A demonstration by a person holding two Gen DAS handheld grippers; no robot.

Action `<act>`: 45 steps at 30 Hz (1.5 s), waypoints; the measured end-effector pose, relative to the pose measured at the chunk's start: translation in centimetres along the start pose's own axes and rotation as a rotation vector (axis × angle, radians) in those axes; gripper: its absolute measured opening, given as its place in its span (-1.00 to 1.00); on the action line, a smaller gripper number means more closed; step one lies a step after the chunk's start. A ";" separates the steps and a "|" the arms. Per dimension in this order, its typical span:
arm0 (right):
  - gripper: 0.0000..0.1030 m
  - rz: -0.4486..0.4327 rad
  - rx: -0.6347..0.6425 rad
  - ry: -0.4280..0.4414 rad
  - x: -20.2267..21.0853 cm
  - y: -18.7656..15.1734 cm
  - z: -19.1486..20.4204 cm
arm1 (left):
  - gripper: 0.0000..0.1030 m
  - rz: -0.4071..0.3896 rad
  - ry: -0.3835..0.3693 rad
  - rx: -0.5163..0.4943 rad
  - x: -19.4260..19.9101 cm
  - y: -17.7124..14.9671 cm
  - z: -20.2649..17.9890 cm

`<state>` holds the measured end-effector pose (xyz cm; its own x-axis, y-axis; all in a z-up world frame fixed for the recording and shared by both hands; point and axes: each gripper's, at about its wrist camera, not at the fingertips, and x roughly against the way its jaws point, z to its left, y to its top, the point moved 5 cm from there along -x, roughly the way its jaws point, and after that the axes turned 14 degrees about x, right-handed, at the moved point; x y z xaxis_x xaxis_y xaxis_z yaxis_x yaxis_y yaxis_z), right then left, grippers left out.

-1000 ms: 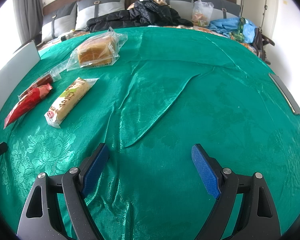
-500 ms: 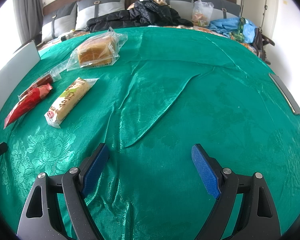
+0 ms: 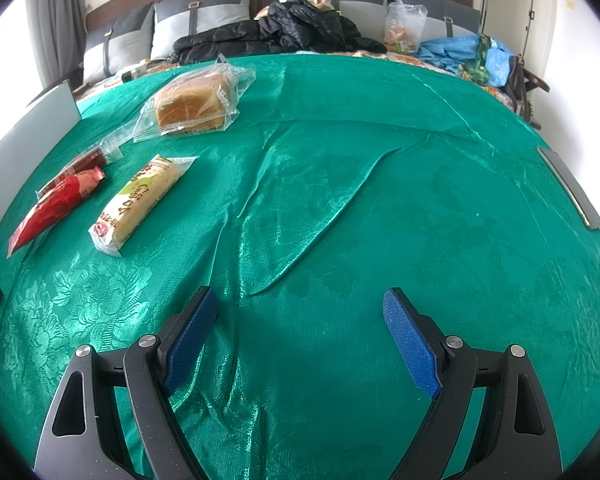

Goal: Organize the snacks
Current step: 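Grasp the red wrapper snack with the left tool and lift it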

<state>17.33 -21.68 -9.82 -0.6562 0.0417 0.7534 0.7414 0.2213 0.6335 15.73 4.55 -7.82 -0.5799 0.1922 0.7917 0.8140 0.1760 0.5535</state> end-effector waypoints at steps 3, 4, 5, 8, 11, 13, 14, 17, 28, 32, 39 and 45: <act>0.70 0.000 0.000 0.000 0.0 0.0 0.0 | 0.90 0.036 -0.050 -0.043 -0.8 2.9 -2.7; 0.70 0.000 0.000 0.000 0.0 0.0 0.0 | 0.90 0.048 -0.048 -0.058 -1.3 3.3 -3.3; 0.70 0.000 0.000 0.000 0.0 0.0 0.0 | 0.87 0.071 -0.043 -0.087 -2.3 4.0 -4.2; 0.70 0.000 0.000 0.000 0.0 0.0 0.0 | 0.52 0.122 -0.004 -0.155 -5.2 4.7 -6.2; 0.70 0.000 0.000 0.000 0.0 0.0 0.0 | -0.41 0.189 0.031 -0.172 -7.8 4.2 -6.6; 0.70 0.000 0.000 0.000 0.0 0.0 0.0 | -0.66 0.168 0.033 -0.136 -7.6 3.8 -6.2; 0.70 0.000 0.000 0.000 0.0 0.0 0.0 | -0.68 0.160 0.028 -0.117 -7.2 3.6 -5.9; 0.70 0.000 0.000 0.000 0.0 0.0 0.0 | -0.68 0.119 0.050 -0.075 -4.6 1.8 -4.2; 0.70 0.000 0.000 -0.001 0.0 0.0 0.0 | 0.47 0.088 0.148 0.107 -2.4 -1.3 4.0; 0.70 0.000 0.000 0.000 0.0 0.0 0.0 | 0.66 0.045 0.194 0.054 -3.3 -1.4 3.9; 0.70 0.000 -0.001 0.000 -0.1 0.0 0.0 | 1.00 0.012 0.192 0.072 -3.4 -1.6 4.7; 0.70 0.000 -0.001 0.000 -0.1 0.0 -0.1 | 1.00 -0.022 0.177 0.055 -3.1 -1.7 5.0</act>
<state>17.38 -21.75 -9.87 -0.6560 0.0416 0.7536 0.7417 0.2208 0.6334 16.04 8.49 -12.51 -0.5789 0.0157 0.8152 0.7951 0.2321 0.5602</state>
